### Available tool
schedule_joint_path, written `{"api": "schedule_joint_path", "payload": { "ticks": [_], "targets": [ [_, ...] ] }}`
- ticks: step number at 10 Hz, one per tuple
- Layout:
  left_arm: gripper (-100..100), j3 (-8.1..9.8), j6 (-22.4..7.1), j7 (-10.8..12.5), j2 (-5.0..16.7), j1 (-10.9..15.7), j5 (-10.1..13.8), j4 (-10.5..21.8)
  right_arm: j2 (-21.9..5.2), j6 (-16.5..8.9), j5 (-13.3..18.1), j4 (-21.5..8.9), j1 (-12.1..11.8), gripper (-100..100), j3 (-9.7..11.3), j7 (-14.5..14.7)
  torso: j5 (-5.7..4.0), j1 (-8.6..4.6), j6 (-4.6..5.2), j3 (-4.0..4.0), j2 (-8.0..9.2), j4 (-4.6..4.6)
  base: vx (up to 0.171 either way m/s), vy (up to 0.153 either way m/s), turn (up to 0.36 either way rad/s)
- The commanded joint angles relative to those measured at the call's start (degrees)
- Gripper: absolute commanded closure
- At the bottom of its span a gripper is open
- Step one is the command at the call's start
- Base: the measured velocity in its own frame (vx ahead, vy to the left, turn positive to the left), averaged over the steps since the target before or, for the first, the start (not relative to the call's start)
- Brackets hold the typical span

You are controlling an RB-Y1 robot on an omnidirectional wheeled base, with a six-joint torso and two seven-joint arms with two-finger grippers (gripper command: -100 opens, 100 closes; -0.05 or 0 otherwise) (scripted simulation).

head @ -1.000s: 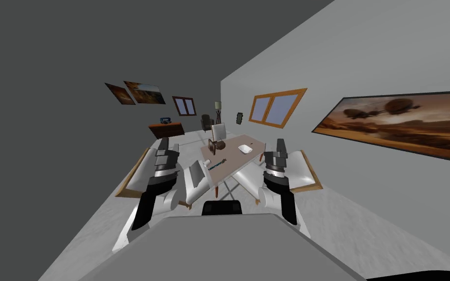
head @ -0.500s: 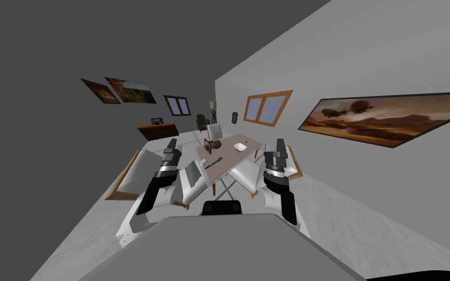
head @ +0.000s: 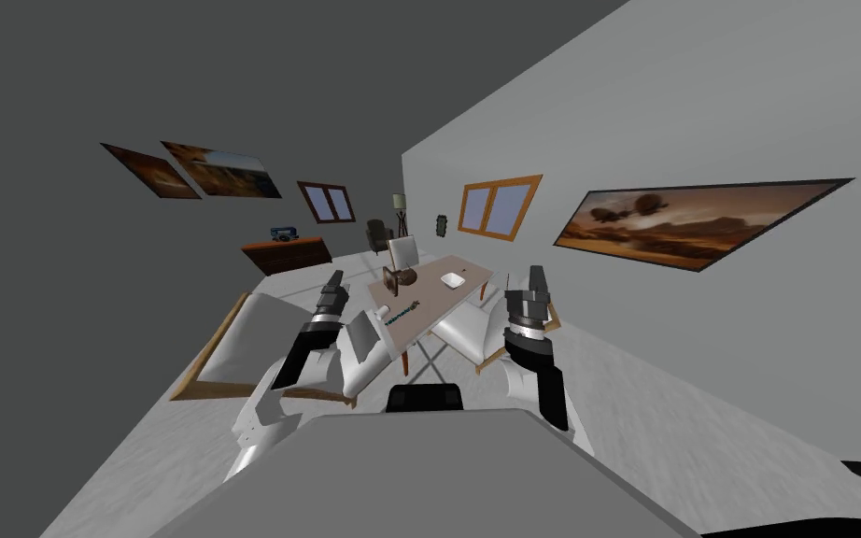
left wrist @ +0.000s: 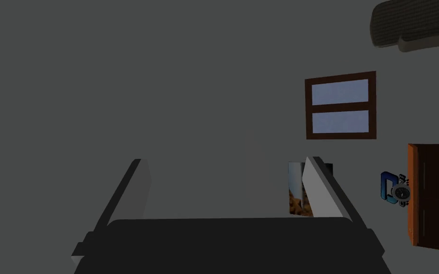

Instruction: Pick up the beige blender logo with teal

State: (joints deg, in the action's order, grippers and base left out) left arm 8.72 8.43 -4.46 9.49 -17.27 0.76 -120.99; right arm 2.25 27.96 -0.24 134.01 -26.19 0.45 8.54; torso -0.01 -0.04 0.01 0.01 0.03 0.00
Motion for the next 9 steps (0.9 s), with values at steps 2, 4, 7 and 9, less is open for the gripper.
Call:
{"api": "schedule_joint_path", "payload": {
  "ticks": [2,4,7,9],
  "targets": [
    [-100,1.36,-3.5,1.2,1.6,1.6,0.3,3.5,0.0,0.0,0.0,0.0,0.0,0,0.0,0.0,-0.01,-0.05,0.01,0.0,0.0,0.0,-0.012,-0.032,-0.174],
    [-100,3.62,-7.2,3.3,4.0,4.1,1.2,8.1,0.0,0.0,0.0,0.0,0.0,0,0.0,0.0,-0.01,-0.04,0.0,0.0,0.01,0.0,-0.009,-0.039,-0.245],
    [-100,4.82,-10.6,4.4,5.2,5.4,1.7,13.1,0.0,0.0,0.0,0.0,0.0,0,0.0,0.0,-0.02,-0.05,0.01,-0.02,-0.04,0.0,0.003,-0.029,-0.134],
    [-100,6.04,-13.1,5.5,6.3,6.7,2.3,16.4,0.0,0.0,0.0,0.0,0.0,0,0.0,0.0,-0.01,0.0,-0.01,-0.03,-0.07,-0.01,0.013,-0.02,-0.144]
  ]
}}
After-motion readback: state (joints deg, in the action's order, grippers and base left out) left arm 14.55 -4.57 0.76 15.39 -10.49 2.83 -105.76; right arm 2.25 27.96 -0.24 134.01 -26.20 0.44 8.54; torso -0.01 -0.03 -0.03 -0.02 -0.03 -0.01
